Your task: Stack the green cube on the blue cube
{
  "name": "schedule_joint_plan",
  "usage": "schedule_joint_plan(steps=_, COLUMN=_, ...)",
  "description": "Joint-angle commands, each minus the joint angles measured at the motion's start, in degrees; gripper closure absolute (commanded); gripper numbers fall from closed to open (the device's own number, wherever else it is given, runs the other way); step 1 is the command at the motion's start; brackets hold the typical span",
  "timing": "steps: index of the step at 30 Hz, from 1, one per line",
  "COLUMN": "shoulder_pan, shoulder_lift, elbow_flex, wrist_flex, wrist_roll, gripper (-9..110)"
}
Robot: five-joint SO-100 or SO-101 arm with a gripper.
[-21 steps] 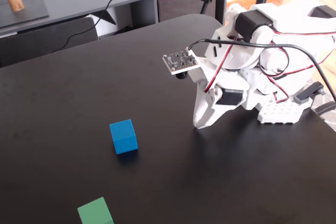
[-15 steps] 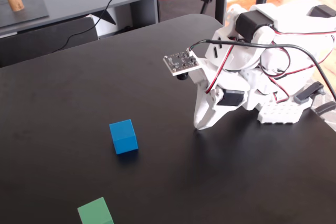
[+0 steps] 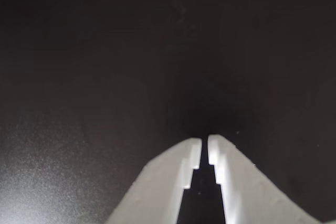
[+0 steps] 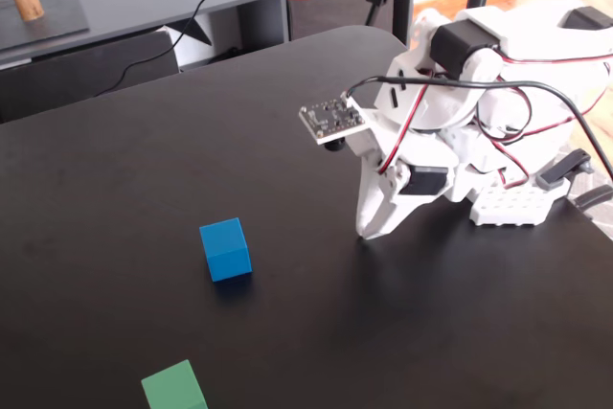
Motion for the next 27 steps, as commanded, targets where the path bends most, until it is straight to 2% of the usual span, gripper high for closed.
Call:
schedule_joint_plan(steps=1, shoulder_pan=0.62, shoulder_lift=-3.16, elbow_flex=-1.76, wrist_flex=-0.26, wrist_roll=0.53, gripper=101)
schedule_joint_plan(steps=6, shoulder_pan=-1.67, shoulder_lift=-11.87, elbow_flex=-9.14, wrist_flex=-1.67, wrist_roll=2.46, gripper=101)
schedule_joint_plan(steps=18, shoulder_pan=-9.84, shoulder_lift=-35.33, elbow_flex=-37.88, wrist_flex=-0.18, wrist_roll=8.44, gripper=101)
schedule_joint_plan(steps=27, shoulder_pan=-14.68, shoulder_lift=-54.05, elbow_flex=-58.1, wrist_flex=-3.52, wrist_roll=10.37, gripper=101)
